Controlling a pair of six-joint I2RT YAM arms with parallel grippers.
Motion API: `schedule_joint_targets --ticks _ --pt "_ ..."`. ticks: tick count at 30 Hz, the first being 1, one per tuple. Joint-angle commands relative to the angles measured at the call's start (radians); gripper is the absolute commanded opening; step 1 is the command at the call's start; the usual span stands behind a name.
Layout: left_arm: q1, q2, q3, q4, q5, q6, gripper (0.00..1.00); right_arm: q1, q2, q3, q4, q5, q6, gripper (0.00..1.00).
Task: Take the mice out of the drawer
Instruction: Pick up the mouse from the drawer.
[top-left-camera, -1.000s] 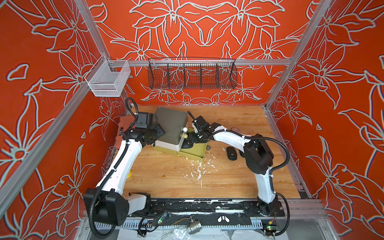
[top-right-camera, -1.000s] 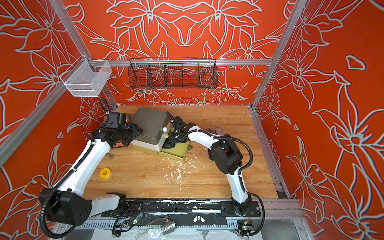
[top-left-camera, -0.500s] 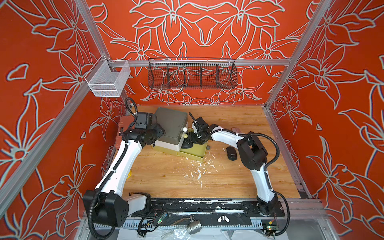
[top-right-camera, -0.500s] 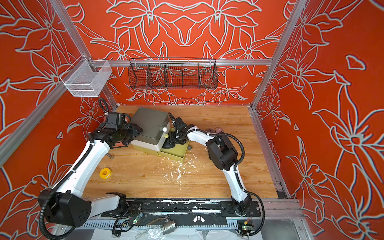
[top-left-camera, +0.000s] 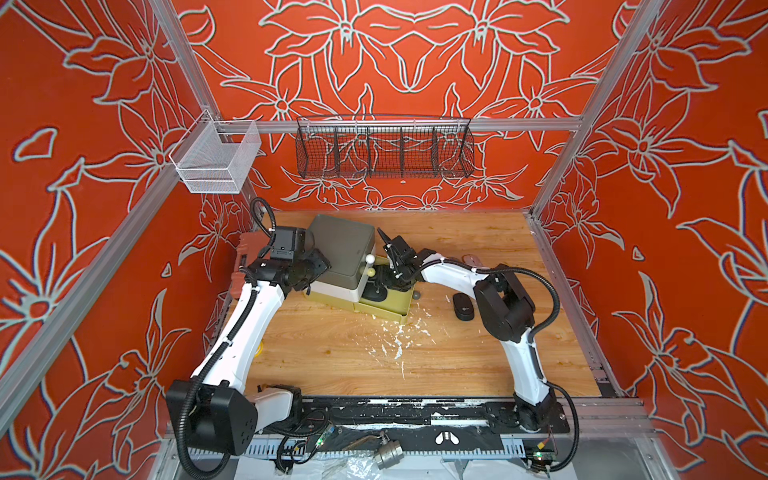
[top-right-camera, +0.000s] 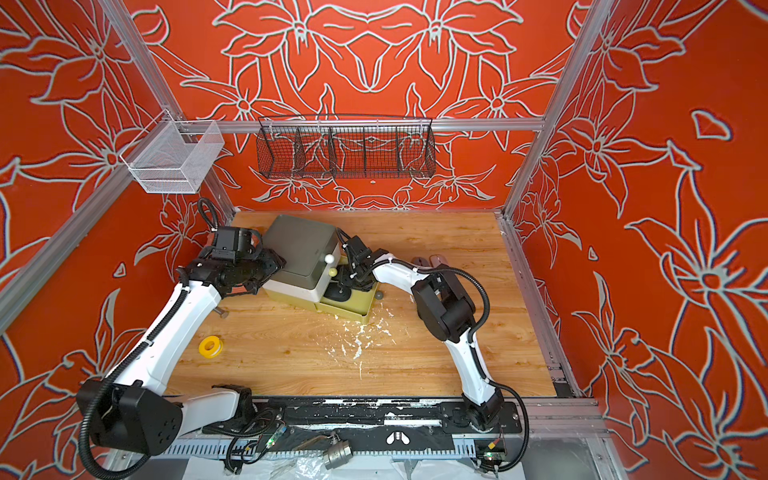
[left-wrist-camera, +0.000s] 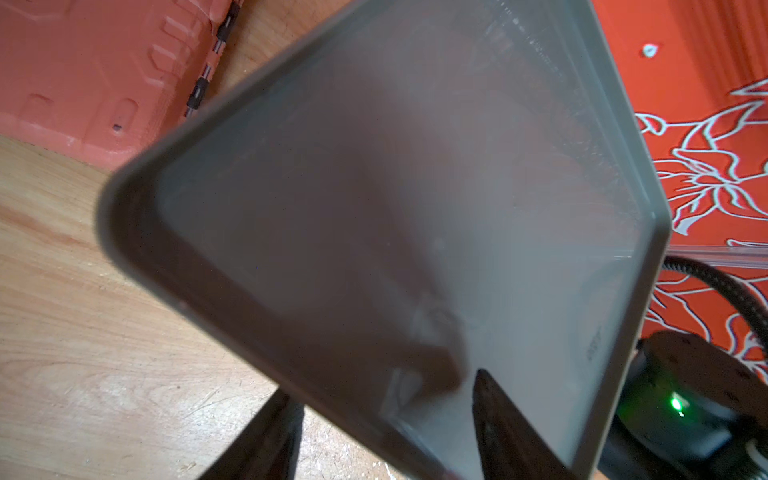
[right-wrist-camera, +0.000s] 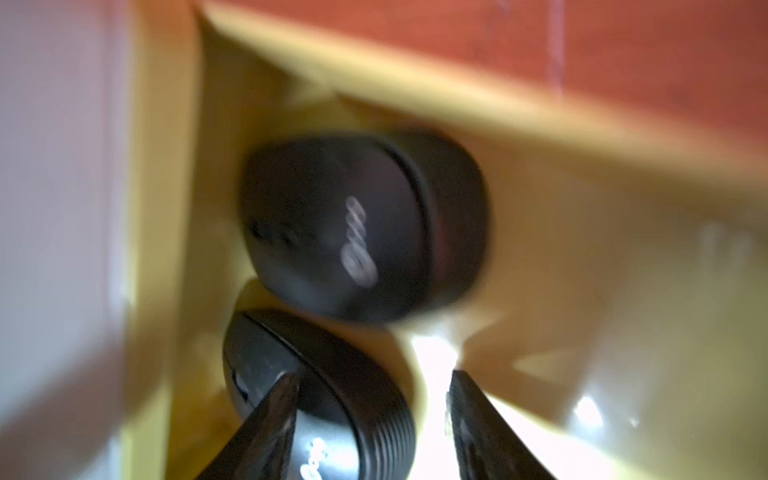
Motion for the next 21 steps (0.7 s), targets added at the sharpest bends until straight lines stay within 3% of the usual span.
schedule_joint_targets --ticks 1,7,17,21 --pt "-0.004 -0.020 -0.009 0.017 -0.021 -0.019 0.62 0.012 -0.048 -0.070 -0.115 0.116 0.023 0.60" --pt "-0.005 -0.034 -0.009 0.018 -0.010 -0.022 0.62 0.018 -0.109 -0.064 -0.059 0.048 -0.078 0.61" --pt "-0.005 -0.071 -0.013 0.006 0.042 0.007 0.63 0.017 -0.144 -0.056 -0.097 -0.133 -0.513 0.68" --pt "-0.005 -0.067 -0.013 0.001 0.055 0.009 0.63 0.012 -0.132 -0.073 -0.100 -0.177 -0.590 0.72"
